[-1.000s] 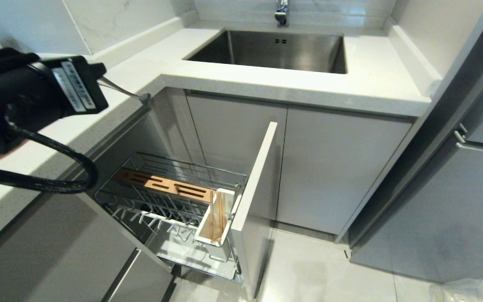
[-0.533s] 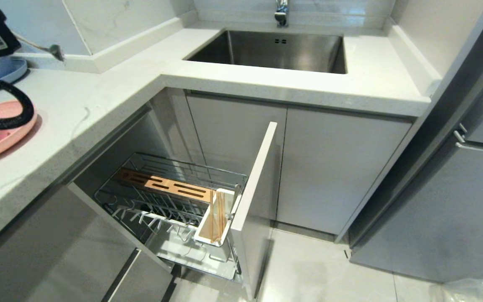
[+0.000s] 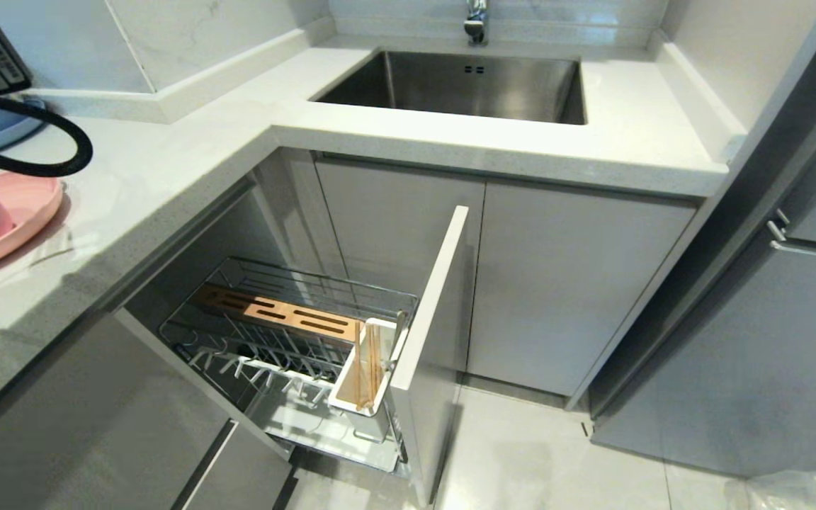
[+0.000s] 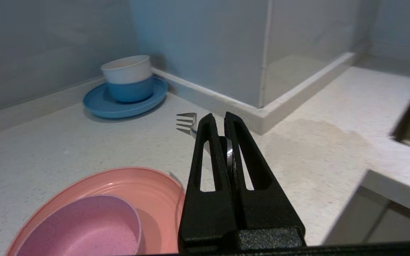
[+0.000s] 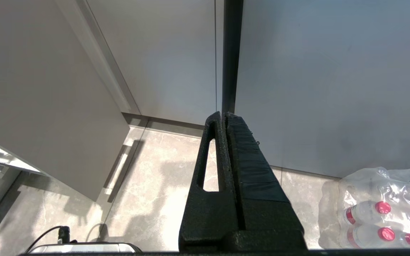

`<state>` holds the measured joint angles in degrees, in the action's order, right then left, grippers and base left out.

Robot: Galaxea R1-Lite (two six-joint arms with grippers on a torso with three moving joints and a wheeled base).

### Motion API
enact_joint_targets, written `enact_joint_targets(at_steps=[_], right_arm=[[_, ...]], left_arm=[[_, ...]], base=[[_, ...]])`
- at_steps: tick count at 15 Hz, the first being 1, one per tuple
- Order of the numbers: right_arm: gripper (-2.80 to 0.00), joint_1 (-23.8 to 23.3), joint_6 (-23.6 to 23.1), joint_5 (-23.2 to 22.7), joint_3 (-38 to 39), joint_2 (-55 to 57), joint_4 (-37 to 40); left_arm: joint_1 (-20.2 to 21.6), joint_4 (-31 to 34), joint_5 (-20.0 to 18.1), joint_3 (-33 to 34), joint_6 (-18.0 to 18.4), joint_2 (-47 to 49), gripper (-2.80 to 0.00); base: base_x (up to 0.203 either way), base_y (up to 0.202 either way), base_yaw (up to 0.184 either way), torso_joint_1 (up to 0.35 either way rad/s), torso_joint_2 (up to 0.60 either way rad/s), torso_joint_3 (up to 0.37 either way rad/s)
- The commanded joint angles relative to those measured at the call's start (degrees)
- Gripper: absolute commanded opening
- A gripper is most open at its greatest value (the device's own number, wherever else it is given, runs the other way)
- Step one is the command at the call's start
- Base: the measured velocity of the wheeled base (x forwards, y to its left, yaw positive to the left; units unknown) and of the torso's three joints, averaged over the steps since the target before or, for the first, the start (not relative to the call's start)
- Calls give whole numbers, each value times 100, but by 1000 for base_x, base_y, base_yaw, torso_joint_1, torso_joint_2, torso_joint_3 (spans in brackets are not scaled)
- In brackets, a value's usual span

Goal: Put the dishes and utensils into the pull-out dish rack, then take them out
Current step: Take the chopsticks out of the cupboard

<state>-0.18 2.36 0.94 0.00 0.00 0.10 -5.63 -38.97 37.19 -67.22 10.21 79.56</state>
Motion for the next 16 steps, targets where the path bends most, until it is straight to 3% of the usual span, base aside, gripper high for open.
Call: enact_joint_targets(at_steps=[1,4,7,12,16], right_arm=[[-280,1,1,3,9,0,-1],[-280,1,1,3,9,0,-1],[-280,1,1,3,9,0,-1],[-280,1,1,3,9,0,-1],[-280,1,1,3,9,0,-1]], left_arm=[[106,-30,141,-114,33,399,-280],[111,-41,657,-243,104,657,-280],[68,-50,892,-280,168,735,-280],[-48,-45,939,265,189,353,-280],[379,-23,939,627,181,165,-280]], base=[[0,0,0,0,0,0],[0,0,0,0,0,0],[0,0,0,0,0,0],[0,0,0,0,0,0],[0,0,0,0,0,0]])
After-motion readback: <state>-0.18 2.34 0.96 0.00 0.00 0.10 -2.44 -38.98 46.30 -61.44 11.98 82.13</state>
